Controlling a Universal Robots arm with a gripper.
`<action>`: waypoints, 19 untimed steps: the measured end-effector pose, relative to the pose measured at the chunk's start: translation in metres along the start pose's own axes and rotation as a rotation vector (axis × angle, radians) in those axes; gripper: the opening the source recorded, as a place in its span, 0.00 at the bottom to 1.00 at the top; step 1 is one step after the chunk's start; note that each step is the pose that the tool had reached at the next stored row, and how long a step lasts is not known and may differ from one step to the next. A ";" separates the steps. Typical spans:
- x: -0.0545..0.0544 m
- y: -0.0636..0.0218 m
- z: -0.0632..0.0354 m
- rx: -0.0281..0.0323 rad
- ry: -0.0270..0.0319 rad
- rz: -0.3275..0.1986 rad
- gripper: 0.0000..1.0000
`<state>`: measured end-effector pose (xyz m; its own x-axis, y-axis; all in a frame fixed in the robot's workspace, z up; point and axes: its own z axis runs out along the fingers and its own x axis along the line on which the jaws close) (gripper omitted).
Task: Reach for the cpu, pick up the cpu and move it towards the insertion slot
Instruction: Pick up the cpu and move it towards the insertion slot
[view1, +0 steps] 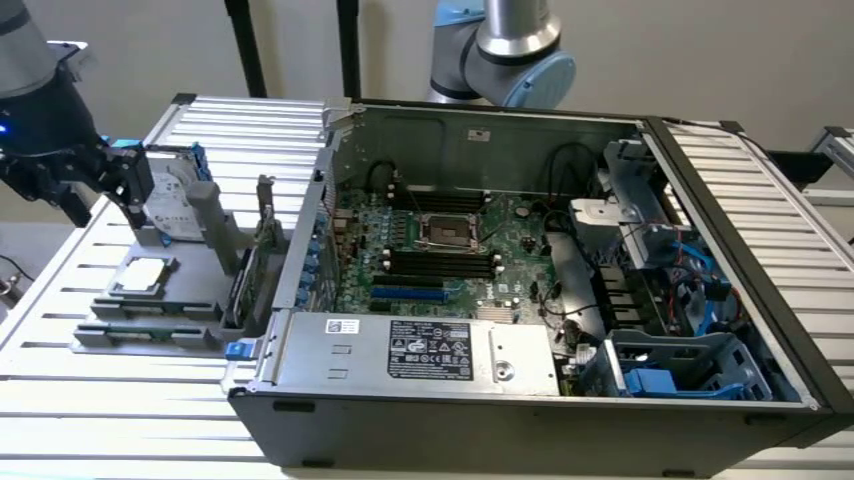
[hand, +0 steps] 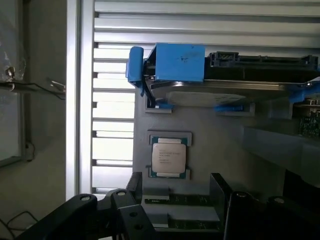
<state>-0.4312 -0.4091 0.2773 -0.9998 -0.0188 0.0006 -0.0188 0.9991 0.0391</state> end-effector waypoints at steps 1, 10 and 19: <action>0.000 -0.0001 0.0018 0.0000 0.0000 0.000 0.65; 0.000 -0.0007 0.0181 0.0000 0.0001 -0.001 0.65; 0.000 -0.0014 0.0344 0.0000 0.0001 -0.001 0.65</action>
<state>-0.4312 -0.4091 0.2429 -0.9998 -0.0194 0.0006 -0.0193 0.9990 0.0391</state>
